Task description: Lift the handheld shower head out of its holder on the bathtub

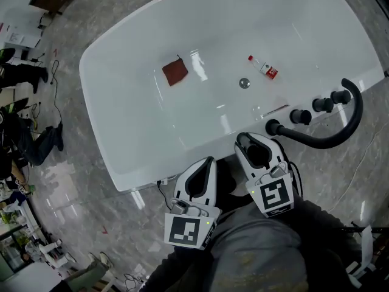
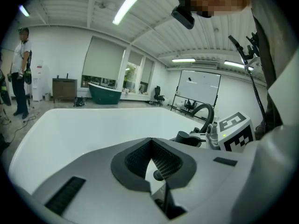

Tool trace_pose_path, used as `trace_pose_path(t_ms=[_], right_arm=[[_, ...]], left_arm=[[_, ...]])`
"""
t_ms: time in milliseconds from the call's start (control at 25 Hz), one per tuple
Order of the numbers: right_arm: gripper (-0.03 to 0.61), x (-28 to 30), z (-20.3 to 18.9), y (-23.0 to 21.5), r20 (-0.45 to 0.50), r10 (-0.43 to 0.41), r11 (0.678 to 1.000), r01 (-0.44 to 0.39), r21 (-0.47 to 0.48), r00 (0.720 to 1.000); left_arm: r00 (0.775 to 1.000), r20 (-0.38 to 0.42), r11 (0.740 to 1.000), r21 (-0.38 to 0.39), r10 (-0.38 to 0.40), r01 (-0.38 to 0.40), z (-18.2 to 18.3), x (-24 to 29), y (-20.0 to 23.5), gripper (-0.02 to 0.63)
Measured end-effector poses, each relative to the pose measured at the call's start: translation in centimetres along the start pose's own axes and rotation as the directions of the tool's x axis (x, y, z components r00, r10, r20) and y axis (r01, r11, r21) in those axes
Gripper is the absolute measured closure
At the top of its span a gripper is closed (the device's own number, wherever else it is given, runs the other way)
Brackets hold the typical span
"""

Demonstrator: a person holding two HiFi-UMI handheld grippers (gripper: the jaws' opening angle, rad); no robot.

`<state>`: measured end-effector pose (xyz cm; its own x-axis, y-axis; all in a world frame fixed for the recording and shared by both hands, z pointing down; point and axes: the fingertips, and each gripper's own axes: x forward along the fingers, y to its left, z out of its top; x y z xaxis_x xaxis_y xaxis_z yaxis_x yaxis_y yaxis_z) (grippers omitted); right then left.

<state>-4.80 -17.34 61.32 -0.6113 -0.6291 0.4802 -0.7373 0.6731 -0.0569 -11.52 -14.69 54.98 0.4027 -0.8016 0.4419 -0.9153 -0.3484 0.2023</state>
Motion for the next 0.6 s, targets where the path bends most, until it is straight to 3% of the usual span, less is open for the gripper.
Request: trace_pose_path(t_ms=[600], right_arm=[[0.449, -0.2, 1.0, 0.1, 0.004, -0.001, 1.0, 0.001, -0.021, 1.0]], left_arm=[[1.0, 0.001, 1.0, -0.005, 0.011, -0.011, 0.9, -0.5, 0.3, 0.612]])
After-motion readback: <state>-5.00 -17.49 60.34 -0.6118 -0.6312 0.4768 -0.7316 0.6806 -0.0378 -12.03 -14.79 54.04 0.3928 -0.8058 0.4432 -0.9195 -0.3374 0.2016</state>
